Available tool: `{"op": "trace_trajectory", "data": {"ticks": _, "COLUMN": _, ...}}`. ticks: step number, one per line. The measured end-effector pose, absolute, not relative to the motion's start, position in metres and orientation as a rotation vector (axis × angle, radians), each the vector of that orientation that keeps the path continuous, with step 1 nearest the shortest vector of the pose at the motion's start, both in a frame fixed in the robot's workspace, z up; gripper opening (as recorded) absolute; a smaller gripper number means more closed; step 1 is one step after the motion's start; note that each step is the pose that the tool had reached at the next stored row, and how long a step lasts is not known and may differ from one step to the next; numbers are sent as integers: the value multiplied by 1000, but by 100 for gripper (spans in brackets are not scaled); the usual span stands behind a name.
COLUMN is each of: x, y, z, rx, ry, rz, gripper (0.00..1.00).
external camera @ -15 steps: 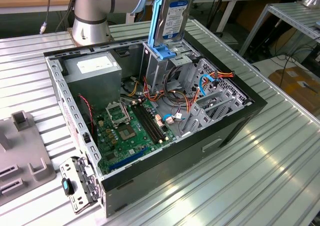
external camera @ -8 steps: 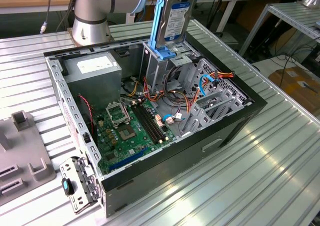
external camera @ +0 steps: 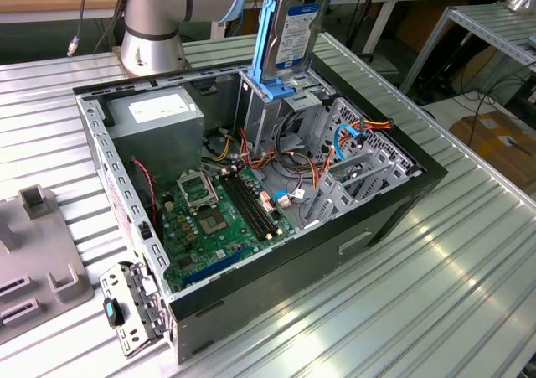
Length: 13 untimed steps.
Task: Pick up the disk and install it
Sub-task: 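Pick up the disk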
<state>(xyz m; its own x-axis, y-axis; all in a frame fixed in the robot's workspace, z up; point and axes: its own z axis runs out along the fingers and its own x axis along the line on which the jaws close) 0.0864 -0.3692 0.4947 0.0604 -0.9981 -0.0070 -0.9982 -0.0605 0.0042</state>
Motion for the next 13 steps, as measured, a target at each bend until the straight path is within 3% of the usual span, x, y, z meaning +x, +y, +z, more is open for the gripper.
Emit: {"op": "trace_trajectory", "data": {"ticks": 13, "x": 86, "y": -381, "z": 495, "rx": -2286, "ry": 2152, "rz": 13, "gripper": 35}}
